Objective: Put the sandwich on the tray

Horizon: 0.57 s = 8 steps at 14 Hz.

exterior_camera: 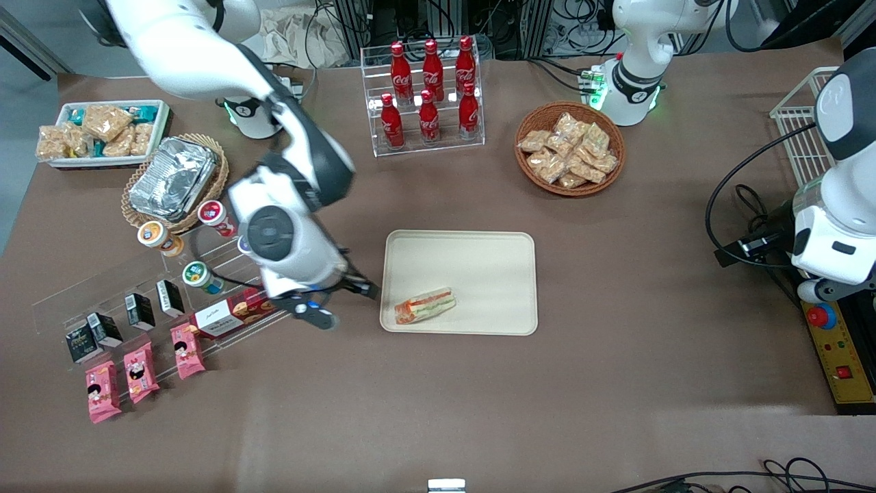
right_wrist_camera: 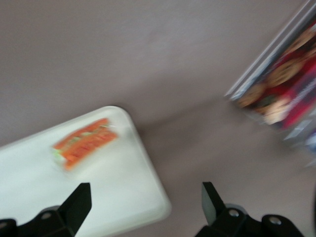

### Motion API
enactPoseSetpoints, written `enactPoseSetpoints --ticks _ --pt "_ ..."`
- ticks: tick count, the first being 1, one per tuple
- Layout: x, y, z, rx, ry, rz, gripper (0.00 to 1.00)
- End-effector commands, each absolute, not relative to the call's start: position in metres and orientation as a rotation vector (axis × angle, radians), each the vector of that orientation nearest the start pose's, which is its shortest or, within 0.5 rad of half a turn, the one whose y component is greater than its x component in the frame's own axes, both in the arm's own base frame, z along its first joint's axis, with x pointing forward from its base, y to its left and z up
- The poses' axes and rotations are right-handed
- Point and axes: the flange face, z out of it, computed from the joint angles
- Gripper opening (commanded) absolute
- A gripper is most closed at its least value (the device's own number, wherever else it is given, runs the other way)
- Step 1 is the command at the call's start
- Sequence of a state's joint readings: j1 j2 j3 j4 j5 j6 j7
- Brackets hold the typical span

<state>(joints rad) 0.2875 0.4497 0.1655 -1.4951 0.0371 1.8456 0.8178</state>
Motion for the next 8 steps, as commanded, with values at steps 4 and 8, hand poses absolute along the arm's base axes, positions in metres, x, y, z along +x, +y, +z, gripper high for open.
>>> enactPoseSetpoints --ticks 4,8 --pt "0.612 0.15 0.501 -3.072 0.133 0.216 0.99" --pt "0.607 0.053 0.547 -3.09 -0.095 0.141 0.99"
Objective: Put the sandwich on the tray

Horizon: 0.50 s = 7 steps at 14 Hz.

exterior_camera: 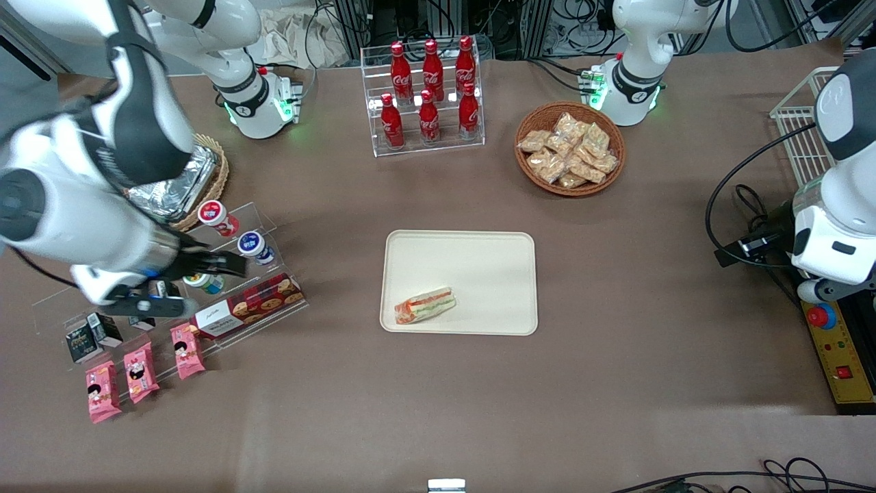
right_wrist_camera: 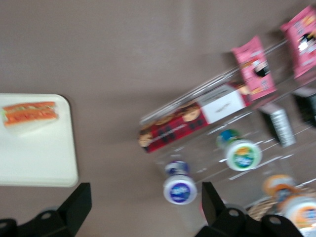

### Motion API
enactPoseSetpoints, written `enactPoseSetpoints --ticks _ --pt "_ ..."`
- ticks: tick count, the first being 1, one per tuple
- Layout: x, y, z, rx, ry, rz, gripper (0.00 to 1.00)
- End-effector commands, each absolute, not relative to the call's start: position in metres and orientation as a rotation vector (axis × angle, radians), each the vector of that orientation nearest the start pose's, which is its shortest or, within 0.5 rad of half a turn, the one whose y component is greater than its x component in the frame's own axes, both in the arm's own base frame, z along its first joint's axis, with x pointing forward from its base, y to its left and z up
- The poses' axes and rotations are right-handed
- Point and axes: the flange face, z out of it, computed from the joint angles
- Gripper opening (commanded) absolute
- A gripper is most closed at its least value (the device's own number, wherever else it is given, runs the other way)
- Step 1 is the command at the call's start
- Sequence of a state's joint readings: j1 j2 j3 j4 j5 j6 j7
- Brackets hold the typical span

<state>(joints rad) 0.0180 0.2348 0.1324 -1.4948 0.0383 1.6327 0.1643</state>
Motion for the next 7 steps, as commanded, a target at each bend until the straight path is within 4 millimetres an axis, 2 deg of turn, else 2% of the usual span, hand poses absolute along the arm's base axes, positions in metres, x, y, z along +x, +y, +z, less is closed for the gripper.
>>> enactPoseSetpoints --ticks 1,3,6,7 --pt "0.603 0.031 0.558 -3.093 -0.133 0.119 0.99" --pt "0.596 0.0 0.571 -3.093 -0.116 0.124 0.99" --pt "0.589 -0.016 0.596 -3.1 -0.074 0.126 0.99" --pt "0.589 -0.016 0.599 -3.101 -0.07 0.125 0.99"
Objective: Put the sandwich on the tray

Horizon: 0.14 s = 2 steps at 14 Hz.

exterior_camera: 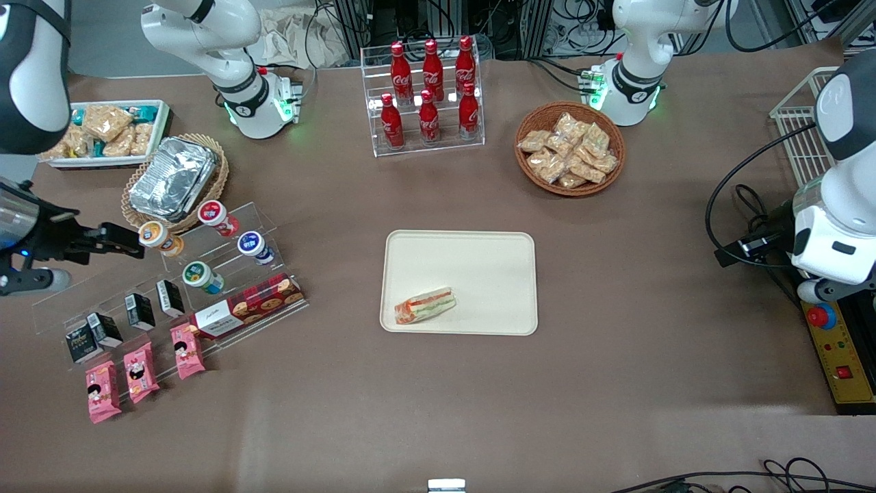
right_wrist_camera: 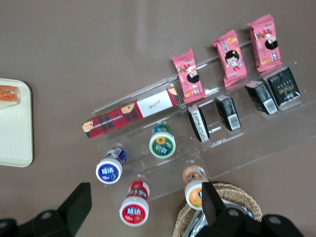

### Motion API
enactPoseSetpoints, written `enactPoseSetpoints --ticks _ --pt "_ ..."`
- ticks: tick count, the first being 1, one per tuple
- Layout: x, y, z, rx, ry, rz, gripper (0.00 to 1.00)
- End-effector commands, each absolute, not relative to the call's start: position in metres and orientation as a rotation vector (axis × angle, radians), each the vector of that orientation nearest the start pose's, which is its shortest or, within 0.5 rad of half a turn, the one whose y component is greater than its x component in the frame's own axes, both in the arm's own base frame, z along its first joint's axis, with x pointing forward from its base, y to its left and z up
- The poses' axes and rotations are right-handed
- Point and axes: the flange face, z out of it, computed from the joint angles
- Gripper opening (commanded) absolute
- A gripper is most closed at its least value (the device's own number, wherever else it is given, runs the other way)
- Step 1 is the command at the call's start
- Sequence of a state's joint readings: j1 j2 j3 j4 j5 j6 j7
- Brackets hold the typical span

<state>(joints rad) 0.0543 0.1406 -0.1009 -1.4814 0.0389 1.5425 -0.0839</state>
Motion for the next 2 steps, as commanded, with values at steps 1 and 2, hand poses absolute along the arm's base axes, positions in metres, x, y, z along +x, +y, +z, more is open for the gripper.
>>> enactPoseSetpoints --ticks 1,2 --pt "0.5886 -0.0195 0.5992 -3.103 -0.058 0.124 0.99" --pt "0.5885 -0.0187 0.5995 -3.106 -0.061 0.124 0.99"
